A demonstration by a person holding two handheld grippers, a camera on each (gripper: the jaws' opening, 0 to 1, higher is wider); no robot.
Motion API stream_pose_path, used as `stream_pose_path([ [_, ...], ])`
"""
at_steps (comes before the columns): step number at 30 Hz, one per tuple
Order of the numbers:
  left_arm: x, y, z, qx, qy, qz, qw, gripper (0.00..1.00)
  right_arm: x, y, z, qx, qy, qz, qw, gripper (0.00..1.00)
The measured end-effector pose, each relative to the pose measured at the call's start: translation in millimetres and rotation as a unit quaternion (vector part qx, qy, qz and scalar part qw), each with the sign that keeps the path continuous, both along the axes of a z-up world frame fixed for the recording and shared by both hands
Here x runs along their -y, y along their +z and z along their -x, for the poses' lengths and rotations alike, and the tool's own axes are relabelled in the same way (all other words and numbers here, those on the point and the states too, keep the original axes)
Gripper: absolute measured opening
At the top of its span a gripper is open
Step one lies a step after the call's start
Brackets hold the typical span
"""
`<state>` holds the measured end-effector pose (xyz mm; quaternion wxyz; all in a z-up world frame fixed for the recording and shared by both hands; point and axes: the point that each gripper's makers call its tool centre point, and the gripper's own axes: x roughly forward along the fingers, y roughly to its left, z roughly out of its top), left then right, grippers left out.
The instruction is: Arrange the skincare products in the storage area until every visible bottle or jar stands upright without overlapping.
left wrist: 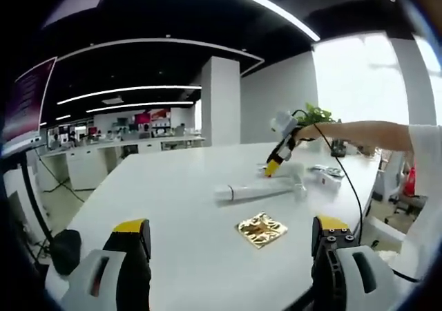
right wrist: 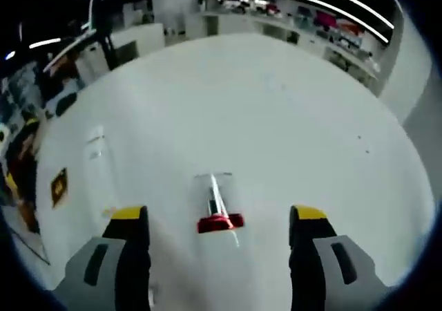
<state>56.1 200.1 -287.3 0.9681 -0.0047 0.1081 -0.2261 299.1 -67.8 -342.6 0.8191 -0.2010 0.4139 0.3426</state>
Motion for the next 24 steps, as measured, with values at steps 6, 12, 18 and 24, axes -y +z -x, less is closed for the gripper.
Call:
stream_pose_path([
  [6,0,1.3,0.8,0.003,-0.002,-0.001,1.0,0.99,12,-8.3,6,-0.04,-0.008,0.058,0.9975,0.57],
  [12,-4,-1.0,0.8,-0.002,0.001,-0.004,1.0,0.99,17,-9.9,-8,-0.04,-0.001,0.095,0.9947,0.49],
  [18,-6,-0.2,1.7,0.002,0.001,-0.005,1.0,0.99,11,-9.2,-4,-0.028,0.034,0.081,0.9957,0.33],
  [24,-5,-0.3,2.6,0.002,-0.003,-0.007,1.0,0.99,11,-8.8,-7,-0.035,0.034,0.08,0.9956,0.3],
])
